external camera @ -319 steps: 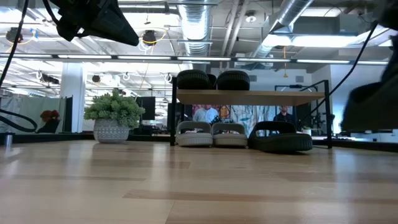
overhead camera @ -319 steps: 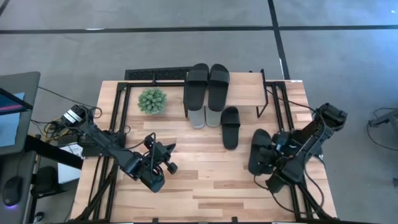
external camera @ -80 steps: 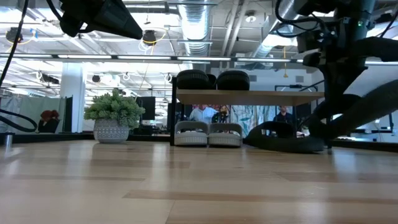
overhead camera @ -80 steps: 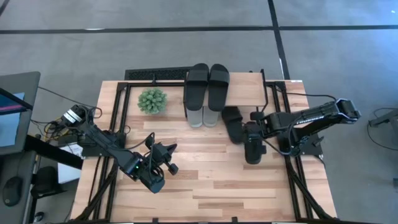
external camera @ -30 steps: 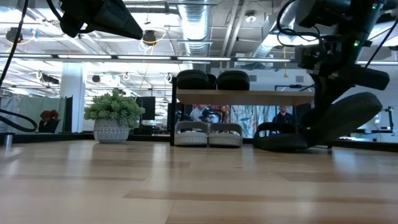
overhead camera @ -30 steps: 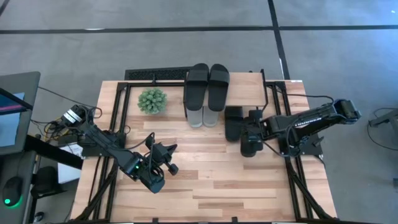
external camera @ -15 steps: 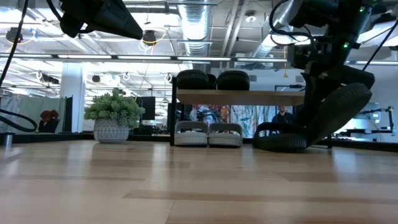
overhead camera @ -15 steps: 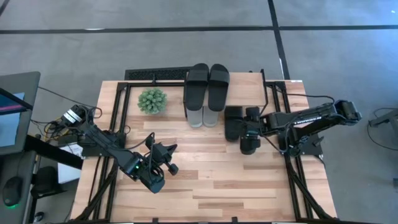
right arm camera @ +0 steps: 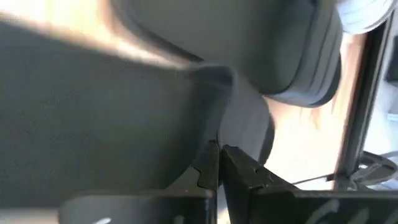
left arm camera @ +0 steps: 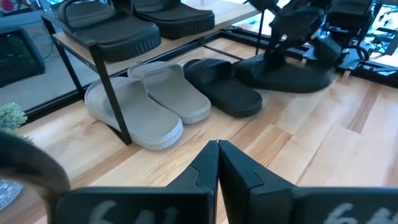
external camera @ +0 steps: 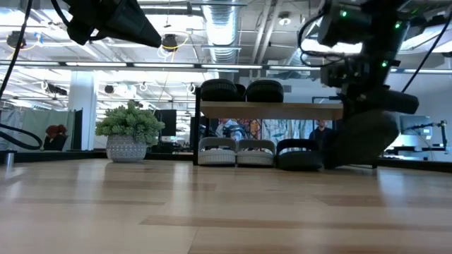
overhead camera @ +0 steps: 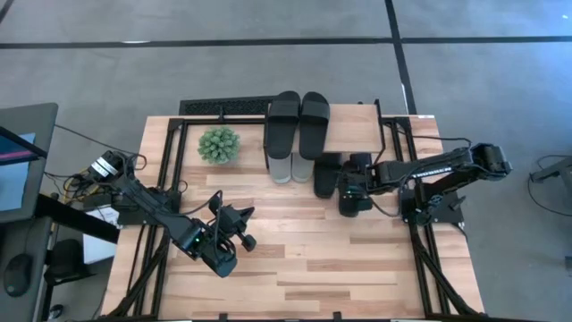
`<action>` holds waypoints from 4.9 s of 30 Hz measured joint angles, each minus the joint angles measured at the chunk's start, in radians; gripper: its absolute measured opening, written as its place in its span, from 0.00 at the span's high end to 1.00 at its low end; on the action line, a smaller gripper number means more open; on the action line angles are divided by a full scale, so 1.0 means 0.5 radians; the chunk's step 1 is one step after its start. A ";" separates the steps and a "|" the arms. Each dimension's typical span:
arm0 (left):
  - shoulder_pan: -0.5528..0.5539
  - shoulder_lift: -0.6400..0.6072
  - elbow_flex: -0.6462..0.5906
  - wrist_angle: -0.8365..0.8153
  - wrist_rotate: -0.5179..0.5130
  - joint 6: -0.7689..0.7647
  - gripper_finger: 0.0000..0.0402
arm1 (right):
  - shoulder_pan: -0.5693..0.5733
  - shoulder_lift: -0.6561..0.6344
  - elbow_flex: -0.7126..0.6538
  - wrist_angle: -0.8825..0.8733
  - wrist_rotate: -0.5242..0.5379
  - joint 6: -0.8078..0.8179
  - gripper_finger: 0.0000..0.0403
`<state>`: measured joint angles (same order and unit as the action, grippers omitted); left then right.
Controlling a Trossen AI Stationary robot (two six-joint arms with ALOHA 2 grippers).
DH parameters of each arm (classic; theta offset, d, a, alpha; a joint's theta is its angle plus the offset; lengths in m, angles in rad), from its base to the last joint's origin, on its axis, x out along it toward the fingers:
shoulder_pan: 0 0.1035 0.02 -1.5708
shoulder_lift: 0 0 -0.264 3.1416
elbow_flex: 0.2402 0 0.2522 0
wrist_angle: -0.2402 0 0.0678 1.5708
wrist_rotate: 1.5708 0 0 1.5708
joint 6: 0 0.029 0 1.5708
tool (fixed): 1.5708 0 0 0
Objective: Pick and place slides into the shelf
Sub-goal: Put the black slide under the shelf, then adjust the black slides under the shelf to align the position
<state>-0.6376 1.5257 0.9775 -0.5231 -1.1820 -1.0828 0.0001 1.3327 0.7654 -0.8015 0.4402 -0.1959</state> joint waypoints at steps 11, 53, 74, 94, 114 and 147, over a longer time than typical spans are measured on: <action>0.002 0.000 0.000 -0.001 0.016 -0.001 1.00 | -0.084 0.127 -0.002 0.029 0.012 -0.028 1.00; 0.022 0.000 -0.001 -0.002 0.027 0.013 1.00 | -0.093 0.121 -0.001 -0.048 0.214 0.061 0.77; 0.022 0.000 -0.001 -0.001 0.026 0.013 1.00 | 0.088 0.005 0.005 -0.096 0.174 0.569 0.74; 0.416 0.054 -0.001 1.137 0.876 1.549 1.00 | 0.780 -0.407 0.158 -0.207 -0.047 1.440 0.74; 0.959 0.441 0.083 1.587 1.936 1.947 1.00 | 1.515 -0.315 -0.009 -0.158 0.461 2.652 0.99; 0.923 0.816 0.494 1.536 1.412 1.988 1.00 | 1.759 0.139 -0.012 -0.438 0.718 3.597 1.00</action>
<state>-0.1762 1.9339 1.2243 0.2447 -0.4762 -0.0887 0.8797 1.4021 0.7593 -1.0207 0.7992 1.6025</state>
